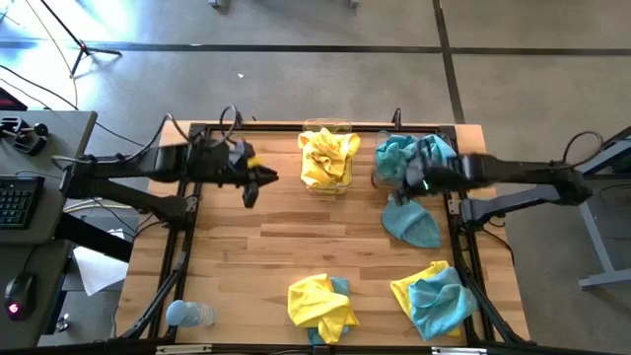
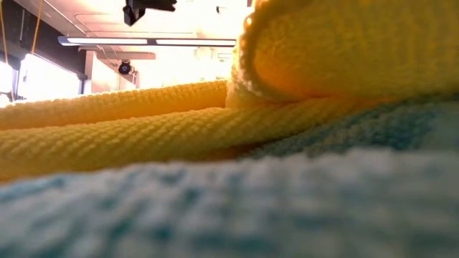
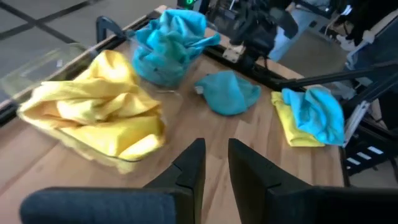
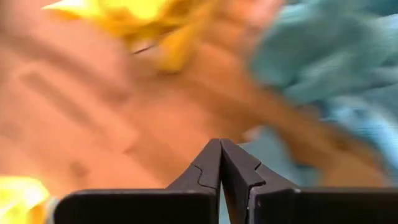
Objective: Sort microfiber towel by color & place in baskets
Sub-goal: Put the yellow towel into the left transparent bin
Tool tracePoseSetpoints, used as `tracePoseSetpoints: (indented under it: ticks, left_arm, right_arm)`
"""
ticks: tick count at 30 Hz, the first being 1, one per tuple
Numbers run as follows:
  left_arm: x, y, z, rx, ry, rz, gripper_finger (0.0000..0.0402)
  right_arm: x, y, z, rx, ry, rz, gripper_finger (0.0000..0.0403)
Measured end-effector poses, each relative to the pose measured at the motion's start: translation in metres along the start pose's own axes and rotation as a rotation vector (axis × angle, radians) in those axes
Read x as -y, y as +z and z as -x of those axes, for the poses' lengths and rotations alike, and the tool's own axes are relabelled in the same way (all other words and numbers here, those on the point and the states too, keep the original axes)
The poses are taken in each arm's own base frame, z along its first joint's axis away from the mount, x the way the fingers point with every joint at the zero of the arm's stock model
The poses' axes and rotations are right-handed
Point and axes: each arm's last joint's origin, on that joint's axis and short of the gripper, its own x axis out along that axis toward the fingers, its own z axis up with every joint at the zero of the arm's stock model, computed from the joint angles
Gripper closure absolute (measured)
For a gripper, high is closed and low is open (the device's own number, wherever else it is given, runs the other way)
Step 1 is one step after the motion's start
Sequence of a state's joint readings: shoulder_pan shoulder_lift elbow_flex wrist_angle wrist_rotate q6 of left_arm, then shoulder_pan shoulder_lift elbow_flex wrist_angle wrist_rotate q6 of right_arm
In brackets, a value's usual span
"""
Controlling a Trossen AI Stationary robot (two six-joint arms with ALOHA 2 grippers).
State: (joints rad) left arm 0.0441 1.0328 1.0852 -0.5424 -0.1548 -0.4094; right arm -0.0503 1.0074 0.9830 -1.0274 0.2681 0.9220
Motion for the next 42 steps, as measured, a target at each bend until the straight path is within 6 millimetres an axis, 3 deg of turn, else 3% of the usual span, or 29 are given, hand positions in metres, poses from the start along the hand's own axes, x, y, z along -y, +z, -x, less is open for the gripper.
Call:
tracePoseSetpoints:
  ticks: [8,16,22,27,33,37,42]
  left_arm:
    - [0.062,-0.026,-0.018,0.026,-0.041,0.007,0.0368]
    - [0.121,-0.055,-0.048,-0.024,-0.088,-0.015,0.0396]
    - [0.156,-0.061,-0.066,-0.049,-0.113,-0.089,0.0401]
    - [0.172,-0.062,-0.078,-0.092,-0.172,-0.116,0.0401]
    - [0.175,-0.067,-0.103,-0.077,-0.173,-0.107,0.0397]
    - [0.178,-0.078,-0.121,-0.155,-0.271,-0.170,0.0369]
    - [0.181,-0.107,-0.144,-0.276,-0.313,-0.324,0.0317]
  right_arm:
    - [-0.033,-0.063,0.012,0.098,0.389,0.211,0.0402]
    - [-0.052,-0.105,0.027,0.060,0.446,0.279,0.0403]
    - [-0.065,-0.128,0.030,0.020,0.458,0.386,0.0403]
    - [-0.070,-0.146,0.026,-0.062,0.444,0.393,0.0403]
    - [-0.072,-0.162,0.023,-0.122,0.413,0.364,0.0403]
    - [-0.072,-0.168,0.023,-0.139,0.408,0.353,0.0403]
    - [-0.071,-0.170,0.025,-0.144,0.411,0.349,0.0403]
